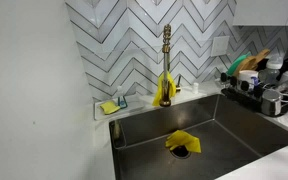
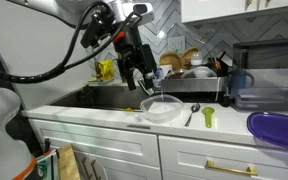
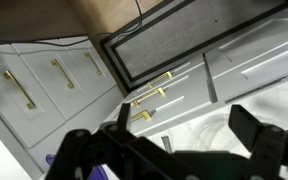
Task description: Pick up the green measuring spoon and put it in the clear lunch box, pick up the silver spoon and put it in the clear lunch box, pick up the clear lunch box and put it in the sink
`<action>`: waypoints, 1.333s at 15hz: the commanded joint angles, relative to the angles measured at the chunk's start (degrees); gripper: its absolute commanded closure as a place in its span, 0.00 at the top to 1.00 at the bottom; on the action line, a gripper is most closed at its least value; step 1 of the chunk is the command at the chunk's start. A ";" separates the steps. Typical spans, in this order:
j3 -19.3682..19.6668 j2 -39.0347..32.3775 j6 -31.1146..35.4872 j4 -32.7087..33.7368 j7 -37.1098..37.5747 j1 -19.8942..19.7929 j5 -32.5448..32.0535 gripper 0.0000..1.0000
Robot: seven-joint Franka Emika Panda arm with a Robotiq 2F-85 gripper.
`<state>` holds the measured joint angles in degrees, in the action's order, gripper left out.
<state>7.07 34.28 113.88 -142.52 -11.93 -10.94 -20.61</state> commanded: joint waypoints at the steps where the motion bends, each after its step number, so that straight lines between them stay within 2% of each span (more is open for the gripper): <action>1: 0.62 0.01 -0.30 0.15 0.33 0.79 -0.37 1.00; 5: 0.62 -0.02 -0.30 0.15 0.33 0.79 -0.37 1.00; 6: 1.22 -3.03 0.71 1.83 1.38 0.49 0.27 1.00; 7: 1.95 -4.52 1.21 2.66 -0.78 0.83 -0.24 1.00; 9: 3.64 -7.41 6.95 3.66 -4.40 1.46 -0.90 1.00; 13: 8.19 -15.04 18.30 6.87 -16.42 3.56 3.05 1.00; 16: 10.34 -20.82 20.39 10.61 -23.45 4.29 8.07 1.00; 17: 7.97 -16.99 19.81 7.57 -19.04 2.48 4.96 1.00; 20: 8.50 -20.63 19.92 10.34 -22.00 2.48 7.20 1.00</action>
<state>16.21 13.67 133.90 -132.23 -33.81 -7.82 -13.63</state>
